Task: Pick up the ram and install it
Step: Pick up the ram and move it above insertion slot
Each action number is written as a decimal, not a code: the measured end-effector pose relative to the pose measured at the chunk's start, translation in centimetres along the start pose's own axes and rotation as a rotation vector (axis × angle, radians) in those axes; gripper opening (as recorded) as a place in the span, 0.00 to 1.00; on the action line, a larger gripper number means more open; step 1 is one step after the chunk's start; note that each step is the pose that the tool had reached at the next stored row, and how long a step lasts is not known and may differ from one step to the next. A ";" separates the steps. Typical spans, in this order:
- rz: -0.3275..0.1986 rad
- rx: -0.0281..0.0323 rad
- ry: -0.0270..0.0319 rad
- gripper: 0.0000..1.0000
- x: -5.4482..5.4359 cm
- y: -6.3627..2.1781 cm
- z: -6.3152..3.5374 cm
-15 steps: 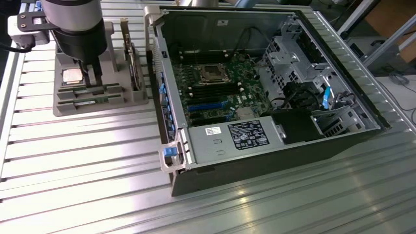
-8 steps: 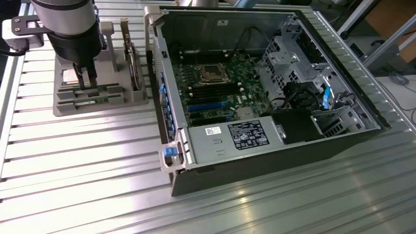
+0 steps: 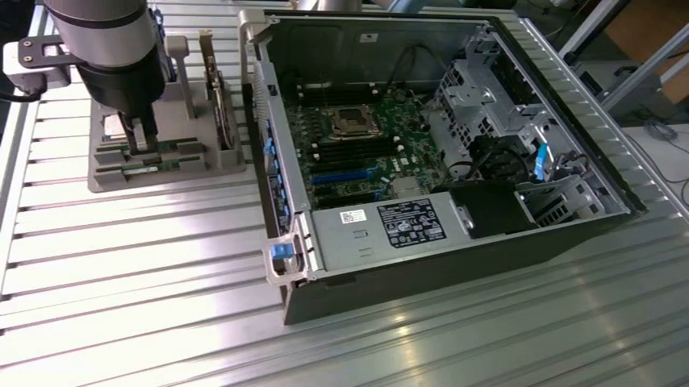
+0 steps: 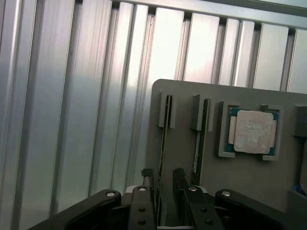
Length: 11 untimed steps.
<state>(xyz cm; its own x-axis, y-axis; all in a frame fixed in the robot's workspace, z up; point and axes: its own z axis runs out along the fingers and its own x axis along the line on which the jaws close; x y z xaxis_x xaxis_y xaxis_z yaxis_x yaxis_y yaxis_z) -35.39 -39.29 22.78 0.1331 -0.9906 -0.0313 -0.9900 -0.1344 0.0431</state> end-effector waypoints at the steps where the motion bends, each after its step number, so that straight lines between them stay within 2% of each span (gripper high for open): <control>1: 0.000 0.0000 -0.0001 0.30 0.0 0.02 0.09; 11: 0.000 0.0000 0.0000 0.30 0.0 0.45 1.25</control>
<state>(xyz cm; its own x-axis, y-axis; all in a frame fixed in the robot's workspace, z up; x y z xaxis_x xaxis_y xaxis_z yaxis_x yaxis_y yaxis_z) -35.89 -39.29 21.55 0.1331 -0.9906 -0.0313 -0.9900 -0.1344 0.0431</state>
